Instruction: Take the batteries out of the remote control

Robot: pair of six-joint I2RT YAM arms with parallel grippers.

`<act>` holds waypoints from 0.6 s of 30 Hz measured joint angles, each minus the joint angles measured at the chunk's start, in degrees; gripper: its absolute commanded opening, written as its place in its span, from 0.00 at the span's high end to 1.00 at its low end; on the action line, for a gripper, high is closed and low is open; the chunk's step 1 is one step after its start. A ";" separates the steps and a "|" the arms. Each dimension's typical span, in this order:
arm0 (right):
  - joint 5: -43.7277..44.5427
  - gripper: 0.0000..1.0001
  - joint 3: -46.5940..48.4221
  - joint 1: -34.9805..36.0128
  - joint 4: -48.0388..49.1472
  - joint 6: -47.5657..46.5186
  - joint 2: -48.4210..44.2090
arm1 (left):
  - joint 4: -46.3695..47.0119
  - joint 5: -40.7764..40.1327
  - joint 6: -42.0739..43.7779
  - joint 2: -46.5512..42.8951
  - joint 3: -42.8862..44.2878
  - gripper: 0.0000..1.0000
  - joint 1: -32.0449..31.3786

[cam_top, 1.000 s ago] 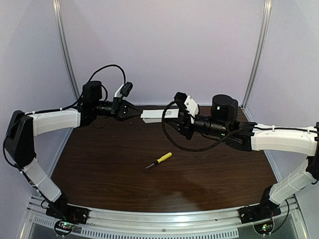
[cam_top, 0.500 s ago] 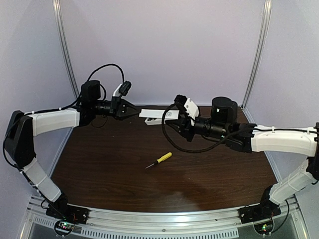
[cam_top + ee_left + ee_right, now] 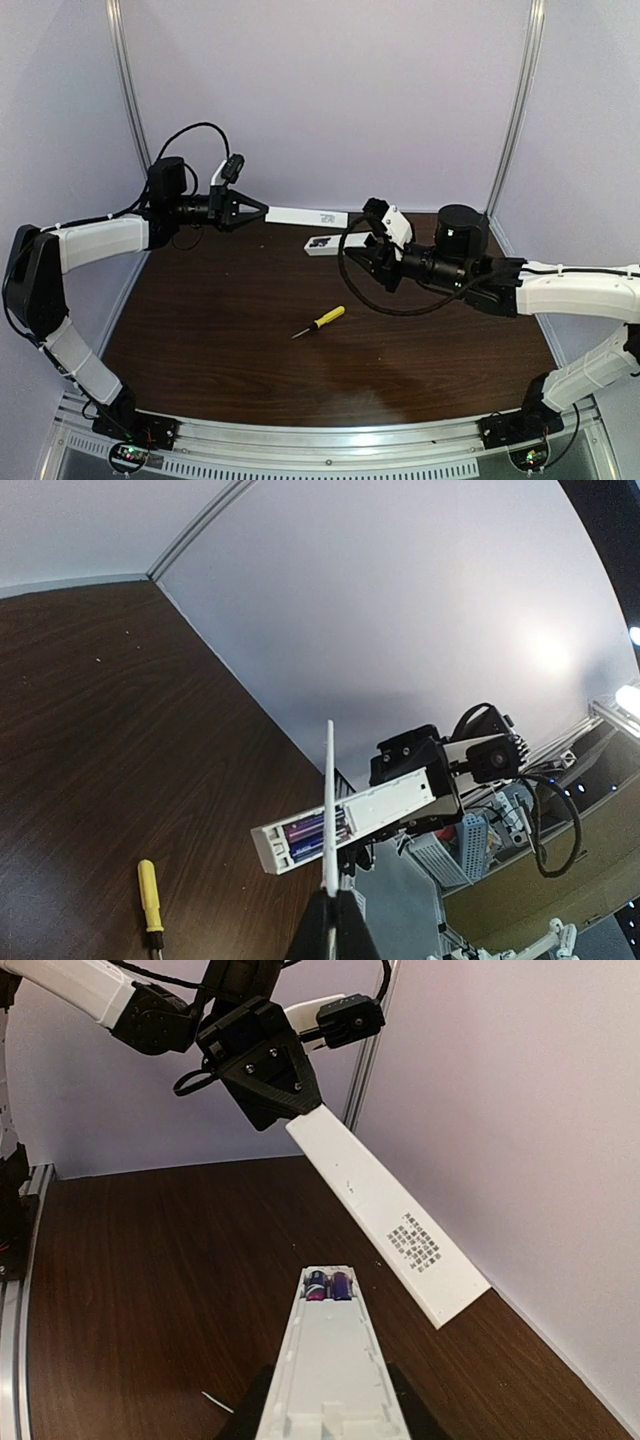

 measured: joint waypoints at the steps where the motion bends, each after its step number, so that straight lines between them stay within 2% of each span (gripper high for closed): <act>1: 0.20 1.00 -0.39 0.00 0.00 0.02 -0.37 | 0.02 -0.07 0.07 0.00 0.00 1.00 0.22; 7: 1.14 1.00 -2.78 0.00 -0.11 0.57 -2.93 | -1.27 -1.11 1.95 -0.07 0.00 1.00 0.87; 18: 2.60 1.00 -7.85 0.00 -0.24 1.64 -7.34 | -12.31 -7.06 11.74 -0.17 1.55 1.00 0.96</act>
